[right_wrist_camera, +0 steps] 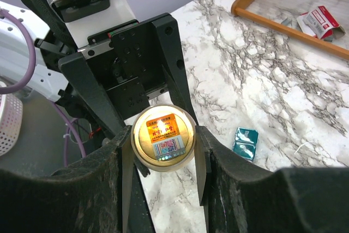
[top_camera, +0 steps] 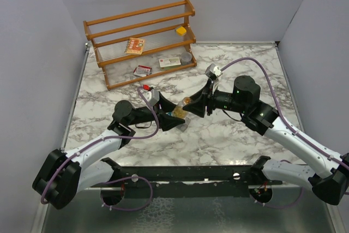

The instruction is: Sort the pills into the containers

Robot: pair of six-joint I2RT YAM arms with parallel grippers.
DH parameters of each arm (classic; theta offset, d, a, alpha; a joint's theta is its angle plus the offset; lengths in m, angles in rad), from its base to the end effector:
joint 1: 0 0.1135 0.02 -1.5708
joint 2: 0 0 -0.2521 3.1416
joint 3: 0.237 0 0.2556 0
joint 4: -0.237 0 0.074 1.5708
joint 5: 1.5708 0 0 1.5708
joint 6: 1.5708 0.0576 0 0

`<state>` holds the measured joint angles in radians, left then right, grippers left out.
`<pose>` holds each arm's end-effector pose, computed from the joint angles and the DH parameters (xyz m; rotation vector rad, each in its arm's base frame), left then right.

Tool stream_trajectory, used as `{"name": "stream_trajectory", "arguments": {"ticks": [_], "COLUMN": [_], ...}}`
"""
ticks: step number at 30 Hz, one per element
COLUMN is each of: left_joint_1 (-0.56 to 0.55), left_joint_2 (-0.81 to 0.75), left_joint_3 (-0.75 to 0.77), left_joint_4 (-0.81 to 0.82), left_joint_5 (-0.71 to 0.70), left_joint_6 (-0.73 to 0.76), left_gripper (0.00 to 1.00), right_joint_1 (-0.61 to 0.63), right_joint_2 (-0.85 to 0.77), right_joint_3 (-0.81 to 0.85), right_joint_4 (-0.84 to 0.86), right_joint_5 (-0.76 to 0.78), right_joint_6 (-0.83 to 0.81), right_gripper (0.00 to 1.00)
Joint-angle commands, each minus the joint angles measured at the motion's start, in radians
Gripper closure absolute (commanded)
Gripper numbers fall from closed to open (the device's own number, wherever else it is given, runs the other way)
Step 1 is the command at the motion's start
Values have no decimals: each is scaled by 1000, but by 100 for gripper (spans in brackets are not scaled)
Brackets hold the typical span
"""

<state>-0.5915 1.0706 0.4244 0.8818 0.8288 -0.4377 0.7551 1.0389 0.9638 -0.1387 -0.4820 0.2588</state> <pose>0.1784 -0.1710 0.2594 0.8666 1.3060 -1.3786 0.1758 0.2022 0.3454 -0.8209 1.7268 1.1371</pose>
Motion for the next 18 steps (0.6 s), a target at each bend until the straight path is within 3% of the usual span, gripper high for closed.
{"name": "stream_trajectory", "arguments": {"ticks": [1, 6, 10, 18], "left_joint_1": [-4, -4, -4, -4], "left_joint_2": [-16, -7, 3, 35], "left_joint_3": [0, 1, 8, 36], "left_joint_4": [22, 22, 18, -8], "left_joint_5": [-16, -12, -24, -32], "left_joint_6": [7, 5, -5, -11], "left_gripper": [41, 65, 98, 100], "right_joint_1": [0, 0, 0, 0], "right_joint_2": [0, 2, 6, 13], "right_joint_3": [6, 7, 12, 8], "right_joint_4": [49, 49, 41, 33], "right_joint_5": [9, 8, 8, -4], "right_joint_6": [12, 12, 11, 6], "right_gripper": [99, 99, 99, 99]}}
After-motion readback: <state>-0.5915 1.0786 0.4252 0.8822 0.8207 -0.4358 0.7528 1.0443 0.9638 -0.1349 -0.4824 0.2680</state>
